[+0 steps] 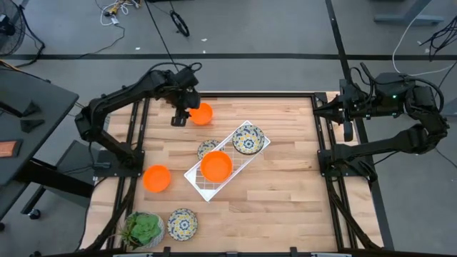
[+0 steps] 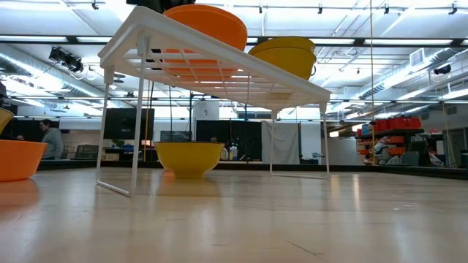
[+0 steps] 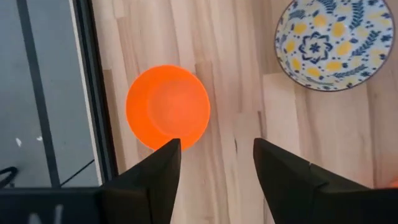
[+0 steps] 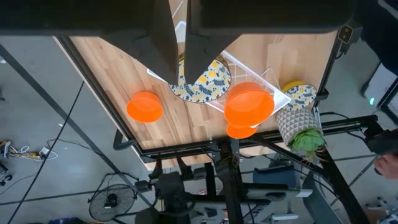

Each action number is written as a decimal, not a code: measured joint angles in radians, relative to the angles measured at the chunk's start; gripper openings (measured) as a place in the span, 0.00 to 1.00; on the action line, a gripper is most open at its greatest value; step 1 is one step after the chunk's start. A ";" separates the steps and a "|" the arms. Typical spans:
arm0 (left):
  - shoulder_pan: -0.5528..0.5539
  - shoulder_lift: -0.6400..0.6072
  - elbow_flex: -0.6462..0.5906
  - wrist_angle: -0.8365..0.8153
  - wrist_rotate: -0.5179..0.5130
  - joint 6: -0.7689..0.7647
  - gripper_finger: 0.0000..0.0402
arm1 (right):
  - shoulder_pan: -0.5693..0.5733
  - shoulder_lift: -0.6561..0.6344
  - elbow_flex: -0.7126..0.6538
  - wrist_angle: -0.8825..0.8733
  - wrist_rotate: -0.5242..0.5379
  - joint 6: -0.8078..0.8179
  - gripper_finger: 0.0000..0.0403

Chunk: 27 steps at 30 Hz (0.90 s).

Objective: Pick & Place Mini bowls
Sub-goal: Stack the orange bowl on top of the orange bowl on the shelf

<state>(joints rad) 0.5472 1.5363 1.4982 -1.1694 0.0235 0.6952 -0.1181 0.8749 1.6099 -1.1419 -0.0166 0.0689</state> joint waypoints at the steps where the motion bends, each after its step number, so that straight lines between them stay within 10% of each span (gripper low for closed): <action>1: 0.002 0.004 0.000 0.003 0.000 -0.001 0.52 | 0.000 0.000 0.000 0.000 0.000 0.000 0.08; 27: 0.006 -0.040 -0.456 0.507 -0.020 0.234 0.52 | 0.000 0.000 0.000 0.000 0.000 0.000 0.08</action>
<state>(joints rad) 0.5533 1.4963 1.0419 -0.6627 0.0036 0.9291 -0.1181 0.8753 1.6097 -1.1419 -0.0166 0.0687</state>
